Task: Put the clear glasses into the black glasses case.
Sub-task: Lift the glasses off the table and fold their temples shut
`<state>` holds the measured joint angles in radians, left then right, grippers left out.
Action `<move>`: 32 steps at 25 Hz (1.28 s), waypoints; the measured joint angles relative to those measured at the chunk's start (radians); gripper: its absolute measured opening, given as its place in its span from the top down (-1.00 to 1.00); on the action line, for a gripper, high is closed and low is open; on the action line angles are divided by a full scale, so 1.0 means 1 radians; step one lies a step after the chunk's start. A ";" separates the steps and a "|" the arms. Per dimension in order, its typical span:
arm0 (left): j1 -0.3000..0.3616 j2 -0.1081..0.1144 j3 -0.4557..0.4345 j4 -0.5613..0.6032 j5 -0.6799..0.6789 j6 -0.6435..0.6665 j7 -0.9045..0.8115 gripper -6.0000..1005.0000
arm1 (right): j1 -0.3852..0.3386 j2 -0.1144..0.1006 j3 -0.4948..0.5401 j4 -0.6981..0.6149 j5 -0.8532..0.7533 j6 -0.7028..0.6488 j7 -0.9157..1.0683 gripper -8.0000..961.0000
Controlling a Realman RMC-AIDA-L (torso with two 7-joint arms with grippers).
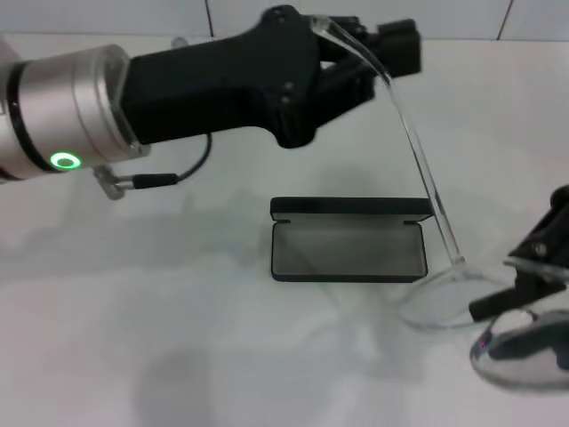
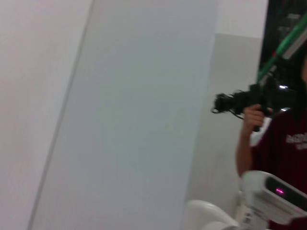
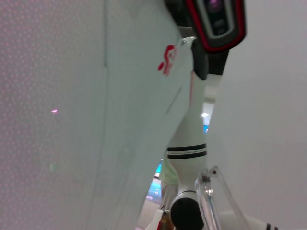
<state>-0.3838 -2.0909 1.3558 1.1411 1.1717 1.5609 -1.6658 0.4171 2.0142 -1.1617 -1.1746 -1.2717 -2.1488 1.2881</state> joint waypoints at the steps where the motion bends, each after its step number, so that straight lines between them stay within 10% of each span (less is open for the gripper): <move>1: -0.003 0.000 0.011 0.002 -0.002 0.000 0.000 0.81 | 0.006 0.000 0.005 0.013 -0.001 0.000 -0.003 0.74; 32: -0.029 0.002 0.055 0.029 0.018 0.050 0.015 0.81 | 0.074 0.000 0.037 0.165 -0.100 0.067 -0.064 0.74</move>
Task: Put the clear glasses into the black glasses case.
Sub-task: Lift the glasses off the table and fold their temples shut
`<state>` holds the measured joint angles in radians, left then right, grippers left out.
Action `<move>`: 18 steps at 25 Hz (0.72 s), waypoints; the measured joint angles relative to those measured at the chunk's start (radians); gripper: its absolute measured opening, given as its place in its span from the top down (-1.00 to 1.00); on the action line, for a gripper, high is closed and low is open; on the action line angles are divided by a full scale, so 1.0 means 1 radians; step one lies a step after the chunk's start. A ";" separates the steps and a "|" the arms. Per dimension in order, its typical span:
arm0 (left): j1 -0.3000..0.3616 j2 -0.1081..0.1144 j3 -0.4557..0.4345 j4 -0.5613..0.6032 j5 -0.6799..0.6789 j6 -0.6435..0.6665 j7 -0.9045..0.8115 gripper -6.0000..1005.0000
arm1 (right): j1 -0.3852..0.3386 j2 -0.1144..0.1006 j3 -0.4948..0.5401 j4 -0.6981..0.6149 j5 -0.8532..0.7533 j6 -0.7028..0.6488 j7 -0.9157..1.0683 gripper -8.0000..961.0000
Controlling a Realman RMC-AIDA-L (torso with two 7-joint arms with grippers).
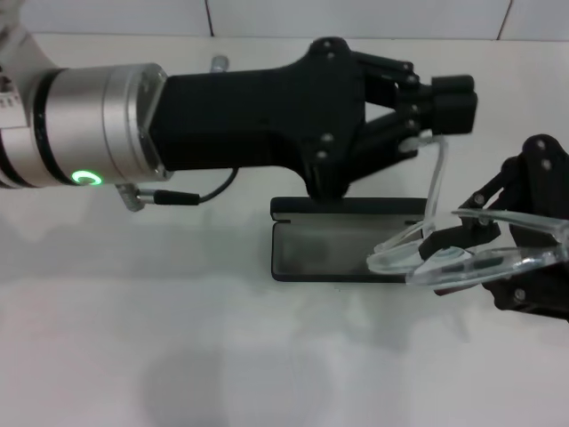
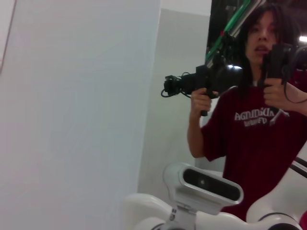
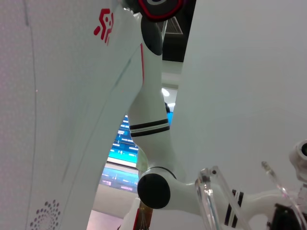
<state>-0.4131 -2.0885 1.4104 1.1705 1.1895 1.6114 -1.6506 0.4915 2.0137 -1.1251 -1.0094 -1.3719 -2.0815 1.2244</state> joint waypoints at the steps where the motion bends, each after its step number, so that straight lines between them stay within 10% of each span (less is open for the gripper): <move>1: 0.001 0.000 -0.007 0.000 -0.001 -0.001 0.004 0.81 | -0.002 0.000 0.000 0.000 0.000 -0.002 0.000 0.74; 18: 0.006 -0.002 0.035 0.000 -0.054 0.041 0.023 0.81 | -0.008 0.002 0.008 0.026 0.011 -0.008 -0.007 0.74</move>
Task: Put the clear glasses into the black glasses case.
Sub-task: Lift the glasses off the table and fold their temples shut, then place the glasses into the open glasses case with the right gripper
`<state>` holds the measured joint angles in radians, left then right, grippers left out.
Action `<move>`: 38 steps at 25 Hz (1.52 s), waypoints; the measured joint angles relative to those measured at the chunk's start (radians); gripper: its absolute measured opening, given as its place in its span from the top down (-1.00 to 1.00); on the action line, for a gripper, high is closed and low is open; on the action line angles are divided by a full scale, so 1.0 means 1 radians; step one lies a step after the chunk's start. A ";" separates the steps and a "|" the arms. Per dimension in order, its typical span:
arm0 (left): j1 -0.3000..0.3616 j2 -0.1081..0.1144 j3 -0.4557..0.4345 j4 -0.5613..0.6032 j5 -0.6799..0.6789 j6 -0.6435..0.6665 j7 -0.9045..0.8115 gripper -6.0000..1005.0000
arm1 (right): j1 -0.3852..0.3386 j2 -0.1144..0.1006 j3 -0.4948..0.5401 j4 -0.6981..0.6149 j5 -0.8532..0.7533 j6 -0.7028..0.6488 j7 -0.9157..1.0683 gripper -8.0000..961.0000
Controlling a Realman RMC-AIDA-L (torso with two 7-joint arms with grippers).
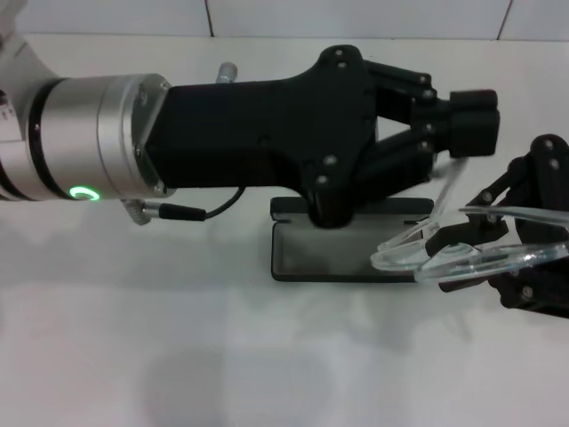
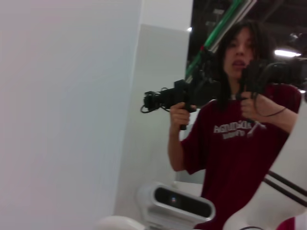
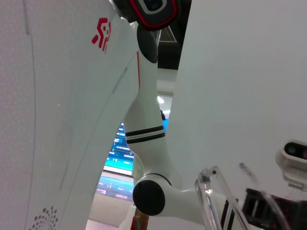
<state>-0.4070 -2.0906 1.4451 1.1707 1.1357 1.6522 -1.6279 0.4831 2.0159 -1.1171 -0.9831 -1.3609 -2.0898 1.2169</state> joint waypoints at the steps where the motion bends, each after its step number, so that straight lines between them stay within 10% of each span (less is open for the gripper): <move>1: 0.000 0.000 0.001 0.000 -0.002 0.009 0.000 0.81 | 0.000 0.000 0.000 0.000 0.000 0.000 -0.001 0.74; 38: 0.012 0.001 -0.008 -0.007 -0.014 0.029 0.003 0.81 | -0.002 0.000 0.014 0.027 0.005 -0.002 -0.008 0.74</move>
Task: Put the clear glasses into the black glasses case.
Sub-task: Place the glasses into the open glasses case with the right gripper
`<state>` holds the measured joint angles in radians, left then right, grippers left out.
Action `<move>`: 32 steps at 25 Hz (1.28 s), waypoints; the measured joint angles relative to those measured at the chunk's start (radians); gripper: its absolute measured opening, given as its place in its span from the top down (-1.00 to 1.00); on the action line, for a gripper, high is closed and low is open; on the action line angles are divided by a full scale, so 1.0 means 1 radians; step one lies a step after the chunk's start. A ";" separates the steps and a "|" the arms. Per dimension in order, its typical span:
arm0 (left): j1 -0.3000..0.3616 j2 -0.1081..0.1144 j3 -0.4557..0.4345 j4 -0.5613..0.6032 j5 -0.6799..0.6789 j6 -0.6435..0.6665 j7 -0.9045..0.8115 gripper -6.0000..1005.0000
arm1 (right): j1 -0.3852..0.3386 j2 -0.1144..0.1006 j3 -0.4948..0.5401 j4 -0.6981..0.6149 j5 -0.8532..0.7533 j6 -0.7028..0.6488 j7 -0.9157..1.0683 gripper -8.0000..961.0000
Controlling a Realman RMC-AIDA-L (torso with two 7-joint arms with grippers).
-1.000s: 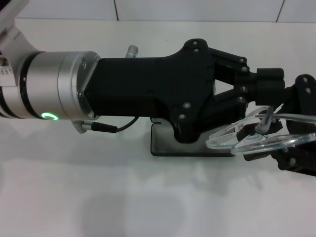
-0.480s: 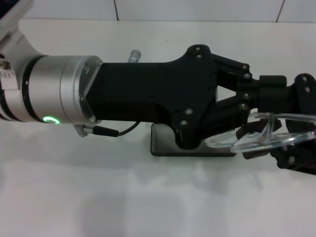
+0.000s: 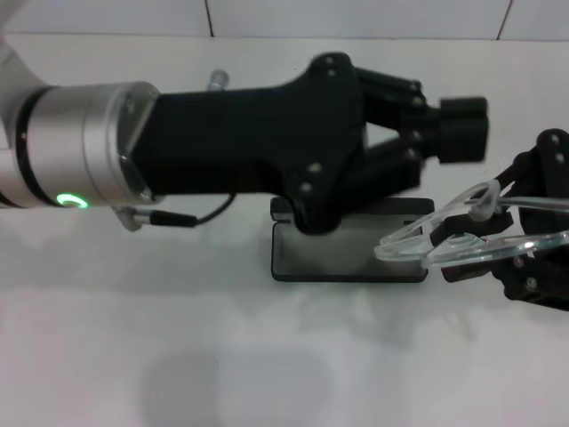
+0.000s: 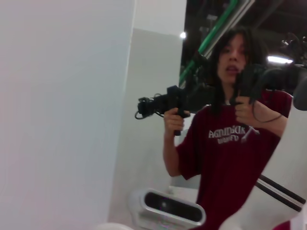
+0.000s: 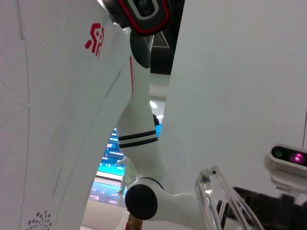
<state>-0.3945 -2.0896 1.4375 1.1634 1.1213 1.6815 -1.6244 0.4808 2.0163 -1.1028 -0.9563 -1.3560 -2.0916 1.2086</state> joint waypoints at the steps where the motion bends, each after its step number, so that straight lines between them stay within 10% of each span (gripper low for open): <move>1: 0.001 0.000 -0.013 -0.002 0.000 0.000 0.003 0.81 | -0.001 0.000 0.000 0.000 0.000 0.000 0.000 0.74; 14: 0.069 0.008 -0.306 -0.141 0.030 0.007 0.192 0.81 | -0.015 -0.002 -0.004 -0.039 -0.041 0.010 0.130 0.74; 22: 0.193 0.013 -0.458 -0.157 0.077 0.010 0.291 0.81 | -0.047 0.001 -0.124 -0.623 -0.445 0.205 0.658 0.73; 28: 0.214 0.015 -0.490 -0.239 0.113 0.011 0.361 0.81 | 0.140 -0.001 -0.211 -0.762 -0.673 0.179 1.035 0.73; 32: 0.204 0.018 -0.491 -0.292 0.127 0.010 0.392 0.81 | 0.338 0.003 -0.239 -0.615 -0.829 0.115 1.191 0.72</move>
<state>-0.1909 -2.0721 0.9460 0.8711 1.2485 1.6919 -1.2321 0.8185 2.0196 -1.3415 -1.5713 -2.1852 -1.9766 2.4001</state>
